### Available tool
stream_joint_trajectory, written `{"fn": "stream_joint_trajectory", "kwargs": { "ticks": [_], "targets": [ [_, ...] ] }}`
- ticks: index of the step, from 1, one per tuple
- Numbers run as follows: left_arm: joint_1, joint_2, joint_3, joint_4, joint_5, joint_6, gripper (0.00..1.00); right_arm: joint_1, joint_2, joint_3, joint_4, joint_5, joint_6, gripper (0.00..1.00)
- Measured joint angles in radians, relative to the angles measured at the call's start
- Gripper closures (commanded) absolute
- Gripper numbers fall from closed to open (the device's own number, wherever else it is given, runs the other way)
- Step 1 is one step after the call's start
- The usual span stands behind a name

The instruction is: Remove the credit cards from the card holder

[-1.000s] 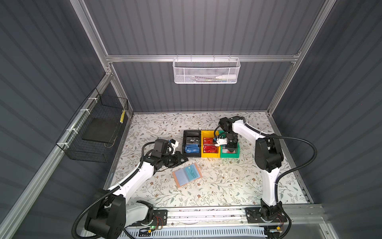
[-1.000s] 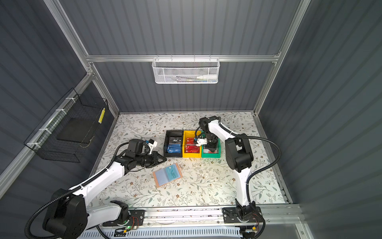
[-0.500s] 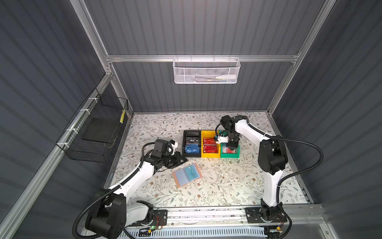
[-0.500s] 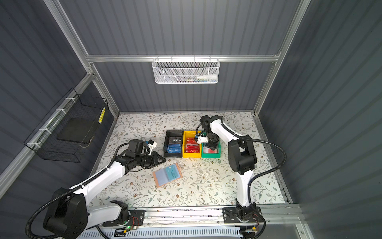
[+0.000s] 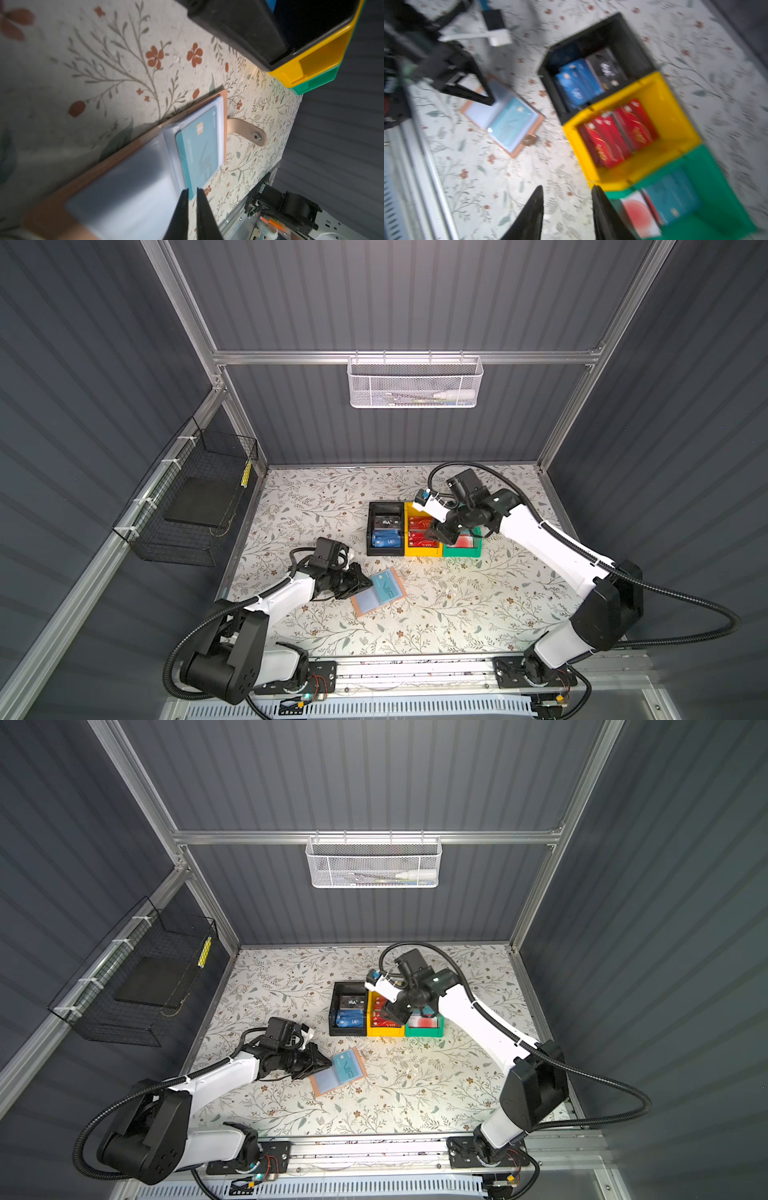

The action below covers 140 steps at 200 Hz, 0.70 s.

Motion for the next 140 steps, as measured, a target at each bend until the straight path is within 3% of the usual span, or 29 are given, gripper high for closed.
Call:
{"fn": "stream_joint_trajectory", "kwargs": {
  "ticks": [32, 84, 140],
  "targets": [
    [0.000, 0.009, -0.011, 0.049, 0.006, -0.021, 0.88, 0.109, 0.109, -0.038, 0.071, -0.117, 0.145, 0.64],
    [0.000, 0.027, -0.066, 0.135, 0.007, -0.062, 0.91, 0.115, 0.412, 0.176, -0.045, -0.166, 0.291, 0.78],
    [0.000, 0.055, -0.078, 0.184, 0.007, -0.087, 0.91, 0.115, 0.505, 0.191, -0.086, -0.184, 0.369, 0.81]
  ]
}}
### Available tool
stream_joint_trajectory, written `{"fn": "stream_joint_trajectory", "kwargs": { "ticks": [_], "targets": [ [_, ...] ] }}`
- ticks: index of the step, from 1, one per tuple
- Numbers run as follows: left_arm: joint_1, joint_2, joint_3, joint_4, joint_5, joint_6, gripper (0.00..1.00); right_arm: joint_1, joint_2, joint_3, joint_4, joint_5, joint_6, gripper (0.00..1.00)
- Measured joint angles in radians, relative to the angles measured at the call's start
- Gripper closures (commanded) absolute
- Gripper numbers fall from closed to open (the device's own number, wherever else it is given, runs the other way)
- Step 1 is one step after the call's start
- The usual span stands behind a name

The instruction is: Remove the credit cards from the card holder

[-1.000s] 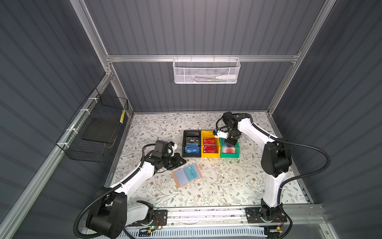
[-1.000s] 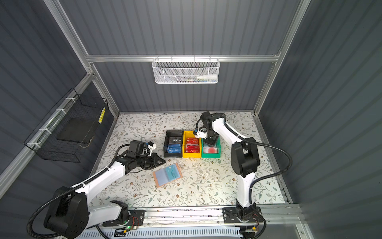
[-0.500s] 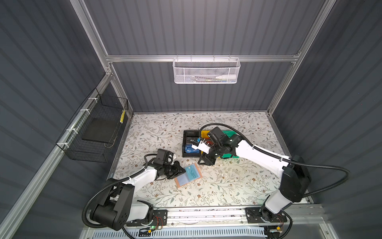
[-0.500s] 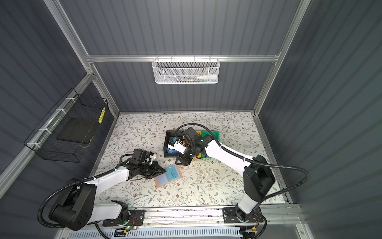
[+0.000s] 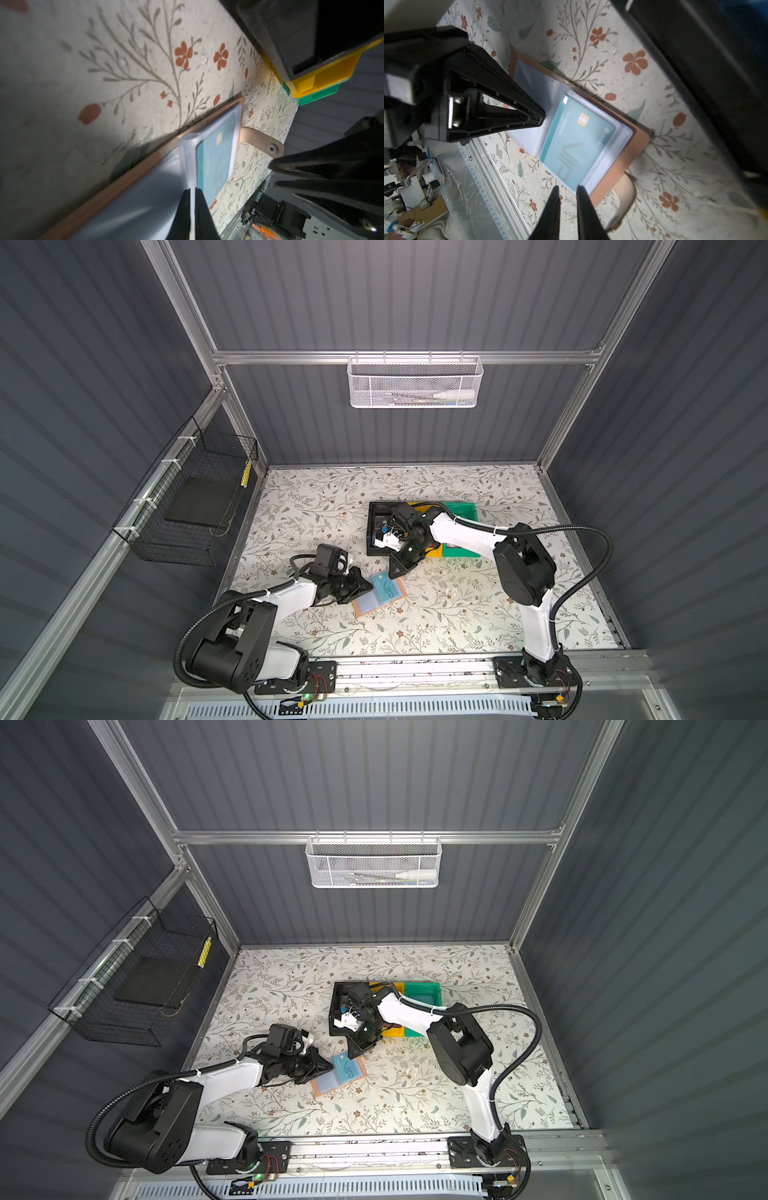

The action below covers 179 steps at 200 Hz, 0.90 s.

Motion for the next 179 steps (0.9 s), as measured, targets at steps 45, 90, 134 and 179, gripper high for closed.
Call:
{"fn": "stream_joint_trajectory", "kwargs": {
  "ticks": [45, 90, 134, 179],
  "targets": [
    [0.000, 0.010, -0.011, 0.056, 0.000, -0.023, 0.88, 0.000, 0.003, -0.022, 0.007, -0.007, 0.022, 0.81],
    [0.000, 0.016, -0.023, 0.103, 0.001, -0.045, 0.85, 0.000, 0.029, -0.035, 0.015, -0.001, 0.029, 0.82],
    [0.000, 0.047, -0.027, 0.140, 0.007, -0.065, 0.74, 0.002, 0.065, -0.039, 0.023, 0.012, 0.042, 0.82],
    [0.000, 0.048, -0.032, 0.157, 0.011, -0.069, 0.73, 0.002, 0.067, -0.039, 0.027, 0.010, 0.043, 0.83]
  ]
}}
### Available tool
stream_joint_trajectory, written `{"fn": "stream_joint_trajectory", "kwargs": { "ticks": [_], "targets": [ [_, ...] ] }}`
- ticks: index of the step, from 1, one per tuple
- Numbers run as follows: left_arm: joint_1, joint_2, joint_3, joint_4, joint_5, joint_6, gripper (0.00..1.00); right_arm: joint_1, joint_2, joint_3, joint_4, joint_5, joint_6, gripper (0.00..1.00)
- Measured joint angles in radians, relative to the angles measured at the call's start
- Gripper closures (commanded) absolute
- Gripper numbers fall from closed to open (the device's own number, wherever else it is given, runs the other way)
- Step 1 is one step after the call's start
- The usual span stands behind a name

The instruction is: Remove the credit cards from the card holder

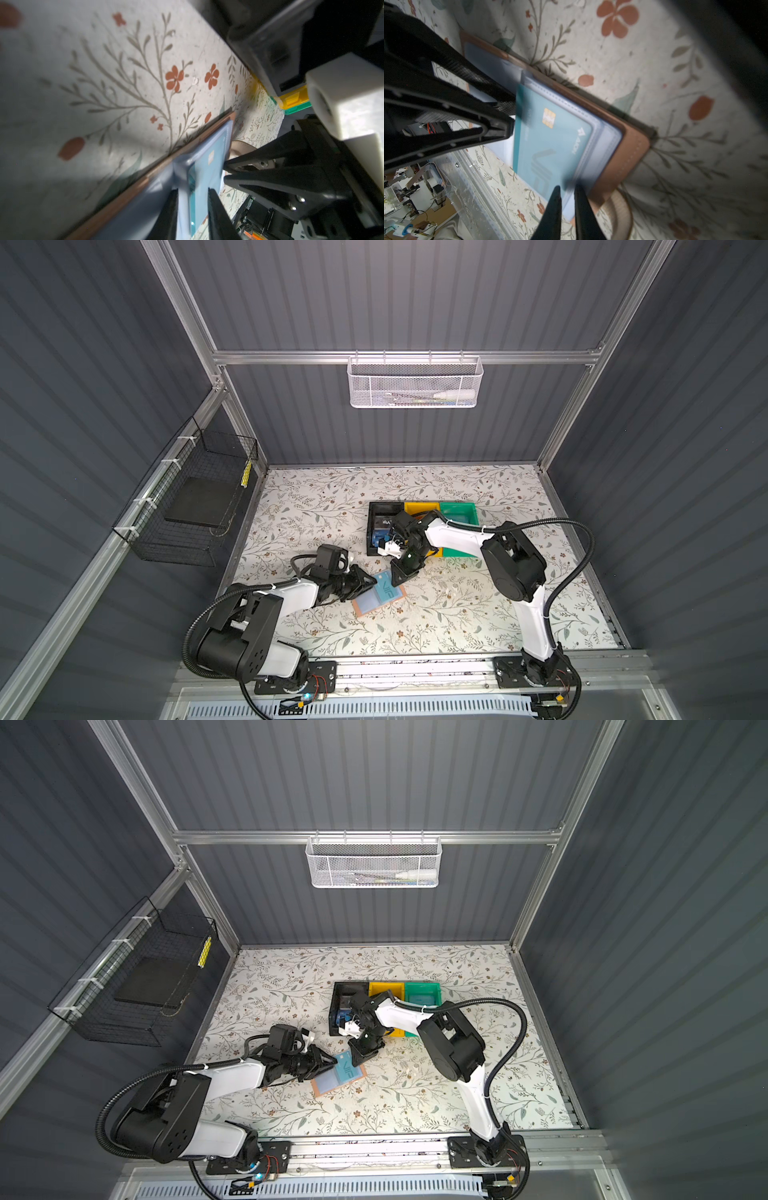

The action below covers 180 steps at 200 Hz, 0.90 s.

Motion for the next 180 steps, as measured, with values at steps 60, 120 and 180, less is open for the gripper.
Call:
{"fn": "stream_joint_trajectory", "kwargs": {
  "ticks": [60, 120, 180],
  "targets": [
    [0.000, 0.032, 0.000, 0.025, 0.006, -0.009, 0.83, 0.000, 0.002, 0.000, 0.000, -0.004, 0.000, 0.83],
    [0.000, 0.048, 0.000, 0.052, 0.011, -0.010, 0.84, 0.000, 0.003, 0.000, -0.003, -0.006, 0.000, 0.83],
    [0.000, 0.071, 0.008, 0.069, 0.020, -0.010, 0.86, 0.000, 0.003, 0.000, -0.013, -0.009, 0.000, 0.83]
  ]
}}
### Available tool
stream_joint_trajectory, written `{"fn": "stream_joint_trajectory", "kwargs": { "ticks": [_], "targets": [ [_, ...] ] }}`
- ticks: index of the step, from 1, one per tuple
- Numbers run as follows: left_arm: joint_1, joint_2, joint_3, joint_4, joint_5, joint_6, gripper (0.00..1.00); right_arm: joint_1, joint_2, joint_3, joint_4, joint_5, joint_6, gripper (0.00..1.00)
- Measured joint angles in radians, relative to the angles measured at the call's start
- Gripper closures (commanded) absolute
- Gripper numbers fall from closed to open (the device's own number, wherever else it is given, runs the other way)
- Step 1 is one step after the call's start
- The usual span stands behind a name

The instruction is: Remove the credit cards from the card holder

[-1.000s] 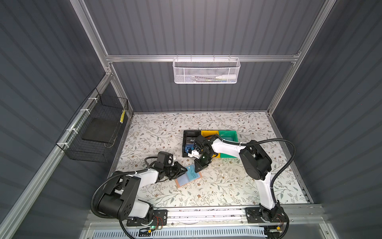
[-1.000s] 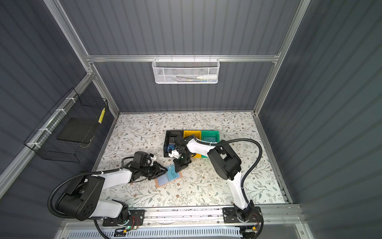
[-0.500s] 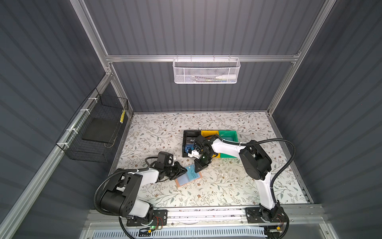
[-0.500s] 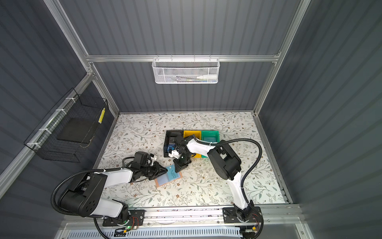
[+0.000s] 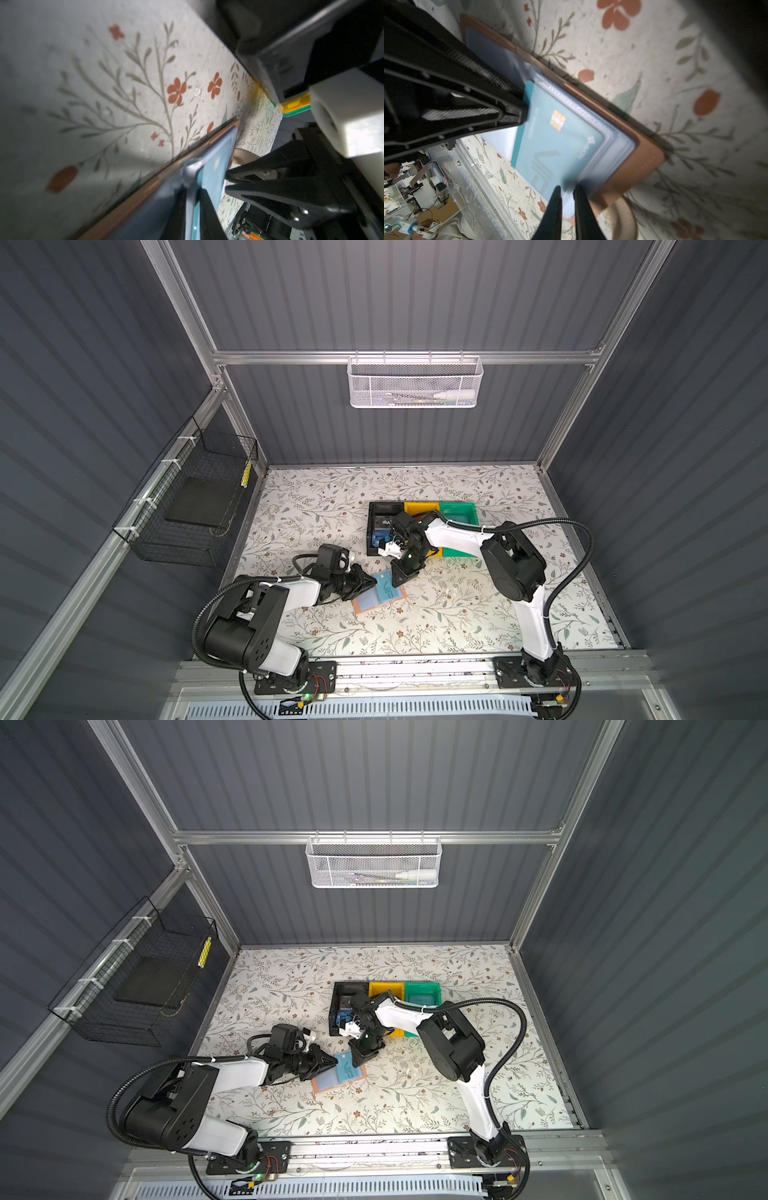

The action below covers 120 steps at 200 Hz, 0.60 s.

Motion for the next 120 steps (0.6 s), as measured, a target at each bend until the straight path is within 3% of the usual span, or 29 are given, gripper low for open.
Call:
{"fn": "stream_joint_trajectory", "kwargs": {
  "ticks": [120],
  "targets": [
    [0.000, 0.026, 0.005, 0.037, 0.011, -0.003, 0.94, 0.000, 0.010, 0.001, -0.019, -0.028, 0.001, 0.83]
  ]
}}
